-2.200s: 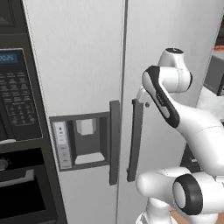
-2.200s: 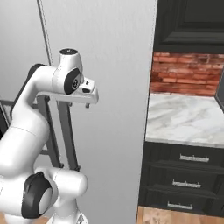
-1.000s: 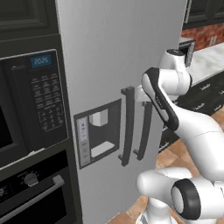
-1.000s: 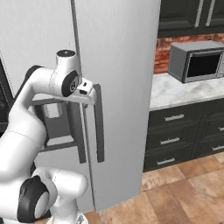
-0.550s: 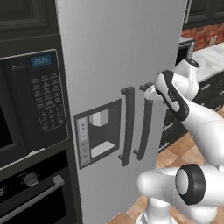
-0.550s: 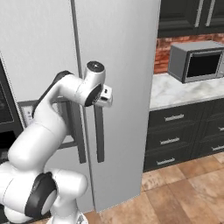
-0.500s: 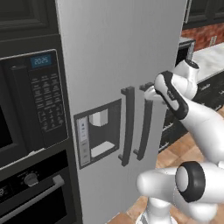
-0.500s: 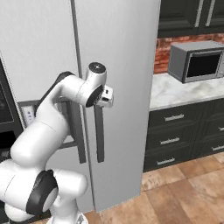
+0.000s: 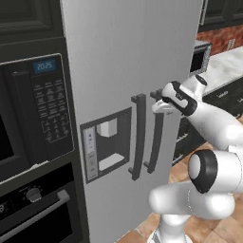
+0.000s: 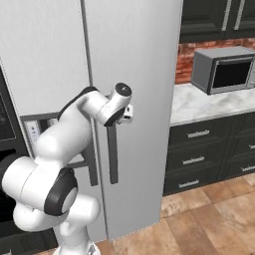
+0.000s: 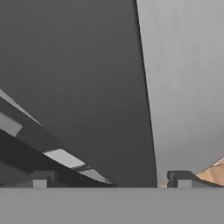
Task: Open the fridge, remove the peach, onion, and fish, and place them on any counter.
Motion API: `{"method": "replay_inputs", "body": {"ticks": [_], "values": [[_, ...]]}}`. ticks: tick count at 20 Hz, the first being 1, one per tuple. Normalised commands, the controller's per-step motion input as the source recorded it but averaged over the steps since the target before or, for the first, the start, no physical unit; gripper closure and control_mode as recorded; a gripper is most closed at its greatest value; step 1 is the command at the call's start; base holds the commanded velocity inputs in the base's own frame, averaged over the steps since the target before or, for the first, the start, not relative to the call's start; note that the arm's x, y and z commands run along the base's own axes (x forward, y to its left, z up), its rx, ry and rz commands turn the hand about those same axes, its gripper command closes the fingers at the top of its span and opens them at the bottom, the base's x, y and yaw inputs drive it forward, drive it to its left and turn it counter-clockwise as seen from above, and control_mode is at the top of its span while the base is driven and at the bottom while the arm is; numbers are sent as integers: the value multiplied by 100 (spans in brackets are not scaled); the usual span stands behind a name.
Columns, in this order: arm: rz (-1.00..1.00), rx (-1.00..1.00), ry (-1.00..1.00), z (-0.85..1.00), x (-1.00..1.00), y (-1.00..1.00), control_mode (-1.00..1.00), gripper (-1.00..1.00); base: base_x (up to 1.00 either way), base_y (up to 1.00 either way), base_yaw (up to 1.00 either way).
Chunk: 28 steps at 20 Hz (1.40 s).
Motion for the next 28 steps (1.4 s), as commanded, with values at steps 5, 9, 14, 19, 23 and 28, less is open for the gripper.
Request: {"method": "replay_inputs", "body": {"ticks": [5, 9, 14, 19, 23, 28], "values": [[12, 4, -18, -34, 25, 0, -100, -100, 0, 0, 0], [7, 1, -14, -30, 1, 5, -100, -100, 0, 0, 0], [2, 1, -15, -12, 2, 39, -100, -100, 0, 0, 0], [0, 5, -7, 0, 53, 33, -100, 100, 0, 0, 0], [2, 3, -6, 0, 5, -38, -100, 100, 0, 0, 0], [5, 7, -9, 10, -49, -100, -100, 100, 0, 0, 0]]}}
